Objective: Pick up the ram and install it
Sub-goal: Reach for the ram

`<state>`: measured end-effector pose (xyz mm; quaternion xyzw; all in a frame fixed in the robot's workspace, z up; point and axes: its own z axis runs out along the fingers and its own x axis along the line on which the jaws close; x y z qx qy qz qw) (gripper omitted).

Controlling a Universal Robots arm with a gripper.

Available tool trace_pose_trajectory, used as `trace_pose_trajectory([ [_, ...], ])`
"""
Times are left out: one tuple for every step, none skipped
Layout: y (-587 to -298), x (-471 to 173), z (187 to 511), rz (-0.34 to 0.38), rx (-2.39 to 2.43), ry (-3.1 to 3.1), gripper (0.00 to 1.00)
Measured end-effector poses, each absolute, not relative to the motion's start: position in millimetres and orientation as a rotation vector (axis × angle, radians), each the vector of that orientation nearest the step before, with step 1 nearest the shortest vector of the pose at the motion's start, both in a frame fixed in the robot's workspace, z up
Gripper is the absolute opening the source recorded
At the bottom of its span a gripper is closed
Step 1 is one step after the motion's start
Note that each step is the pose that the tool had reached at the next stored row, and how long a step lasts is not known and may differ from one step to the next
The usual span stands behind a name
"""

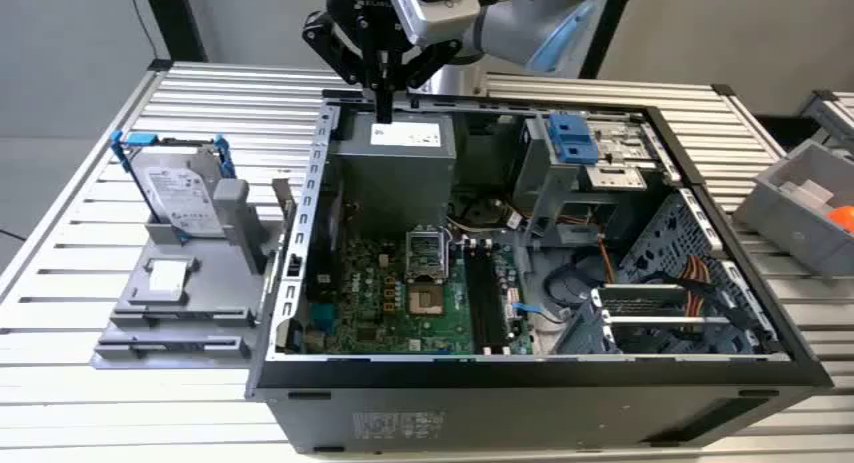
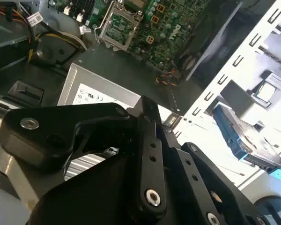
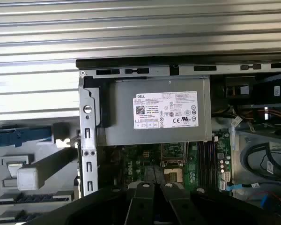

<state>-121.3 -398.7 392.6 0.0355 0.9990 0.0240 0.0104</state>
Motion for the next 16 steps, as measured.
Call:
trace_pose_trajectory([
  [-398.8,-121.3,392.6,0.075,0.111,3.118,0.00],
  [-398.8,-121.4,392.6,0.075,0.111,3.118,0.00],
  [-398.8,-121.3,392.6,0.075,0.110,3.118,0.00],
  [-398.8,-121.4,392.6,0.075,0.110,3.118,0.00],
  [-398.8,-121.4,392.6,0.075,0.110,3.118,0.00],
  [-398.8,-121.4,392.6,0.075,0.110,3.118,0.00],
  [-398.8,-121.4,392.6,0.075,0.110,3.118,0.00],
  [-398.8,-121.4,392.6,0.075,0.110,3.118,0.00],
  [-398.8,-121.4,392.6,0.075,0.110,3.118,0.00],
  [-398.8,-121.4,392.6,0.075,0.110,3.118,0.00],
  [-398.8,-121.6,392.6,0.075,0.110,3.118,0.00],
  [-398.8,-121.8,392.6,0.075,0.111,3.118,0.00],
  [-398.8,-122.1,392.6,0.075,0.110,3.118,0.00],
  [-398.8,-122.7,392.6,0.075,0.110,3.118,0.00],
  [-398.9,-123.6,392.6,0.075,0.110,3.118,0.00],
  [-398.8,-125.2,392.6,0.075,0.110,3.118,0.00],
])
